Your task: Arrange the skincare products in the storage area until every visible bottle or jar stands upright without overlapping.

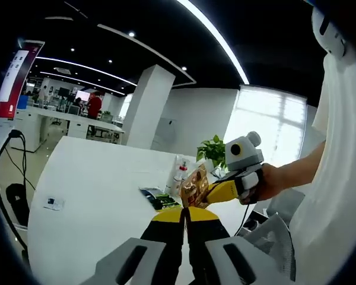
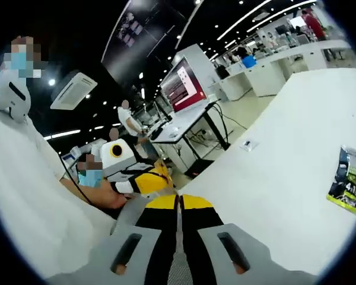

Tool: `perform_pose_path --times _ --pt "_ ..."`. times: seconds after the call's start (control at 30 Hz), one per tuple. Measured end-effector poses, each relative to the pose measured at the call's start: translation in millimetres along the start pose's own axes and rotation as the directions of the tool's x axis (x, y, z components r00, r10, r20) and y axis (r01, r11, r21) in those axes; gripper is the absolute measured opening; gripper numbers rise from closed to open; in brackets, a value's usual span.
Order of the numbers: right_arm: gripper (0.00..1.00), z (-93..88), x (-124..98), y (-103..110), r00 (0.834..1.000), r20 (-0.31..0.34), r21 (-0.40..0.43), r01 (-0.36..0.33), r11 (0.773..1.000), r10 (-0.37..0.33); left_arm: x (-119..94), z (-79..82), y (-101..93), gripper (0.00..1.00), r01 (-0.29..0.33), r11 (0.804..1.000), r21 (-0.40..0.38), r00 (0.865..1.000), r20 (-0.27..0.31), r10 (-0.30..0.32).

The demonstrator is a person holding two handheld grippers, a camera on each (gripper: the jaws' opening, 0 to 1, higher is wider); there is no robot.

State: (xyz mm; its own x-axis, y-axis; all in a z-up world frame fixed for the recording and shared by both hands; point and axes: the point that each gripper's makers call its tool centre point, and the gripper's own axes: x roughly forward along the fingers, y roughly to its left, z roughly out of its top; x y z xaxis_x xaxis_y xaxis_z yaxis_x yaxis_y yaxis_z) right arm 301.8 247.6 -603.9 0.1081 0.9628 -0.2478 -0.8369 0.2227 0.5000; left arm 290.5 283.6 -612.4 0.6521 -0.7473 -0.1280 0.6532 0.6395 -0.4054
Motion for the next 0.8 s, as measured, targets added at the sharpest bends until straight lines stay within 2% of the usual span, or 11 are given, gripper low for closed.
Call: perform_pose_path --times 0.1,0.17,0.2,0.3,0.37,0.5,0.57,0.7,0.8 --pt "0.12 -0.2 5.8 3.7 1.000 -0.022 0.004 -0.006 1.000 0.006 0.1 -0.7 -1.3 0.01 0.011 1.000 -0.014 1.000 -0.005 -0.011" --pt "0.16 1.3 9.0 7.6 0.999 -0.034 -0.020 -0.006 1.000 0.005 1.5 -4.5 -3.6 0.01 0.025 1.000 -0.011 0.999 -0.026 -0.025" --pt "0.16 3.6 10.6 8.5 0.999 -0.034 -0.071 0.000 0.997 -0.003 1.5 -4.5 -4.9 0.01 0.029 1.000 -0.008 0.999 -0.025 -0.029" --pt "0.08 4.8 16.7 13.4 0.999 -0.038 -0.082 -0.005 0.997 0.002 2.7 -8.5 -10.1 0.01 0.049 0.999 0.003 0.998 -0.045 -0.048" --pt "0.01 -2.5 18.7 9.5 0.997 -0.081 -0.135 0.002 0.991 -0.013 2.5 -10.4 -7.5 0.01 0.032 0.999 0.009 0.998 -0.055 -0.032" --pt "0.02 -1.2 18.6 7.6 0.998 -0.059 -0.091 0.006 0.996 -0.011 1.3 -6.7 -3.3 0.00 0.018 1.000 0.011 0.999 -0.039 -0.018" --pt "0.07 -3.5 15.5 2.2 0.997 -0.072 -0.081 0.029 0.996 -0.035 0.5 -6.1 -2.8 0.00 0.016 1.000 0.005 0.999 -0.036 -0.016" --pt "0.02 -2.7 7.6 0.6 0.998 -0.056 -0.053 0.018 0.998 -0.021 0.5 -4.7 0.0 0.00 0.004 1.000 -0.014 1.000 -0.029 -0.005" --pt "0.02 -8.0 9.3 -0.3 0.997 -0.080 -0.025 0.013 1.000 -0.015 0.0 -5.8 1.0 0.00 -0.002 1.000 -0.018 0.999 -0.035 0.001"
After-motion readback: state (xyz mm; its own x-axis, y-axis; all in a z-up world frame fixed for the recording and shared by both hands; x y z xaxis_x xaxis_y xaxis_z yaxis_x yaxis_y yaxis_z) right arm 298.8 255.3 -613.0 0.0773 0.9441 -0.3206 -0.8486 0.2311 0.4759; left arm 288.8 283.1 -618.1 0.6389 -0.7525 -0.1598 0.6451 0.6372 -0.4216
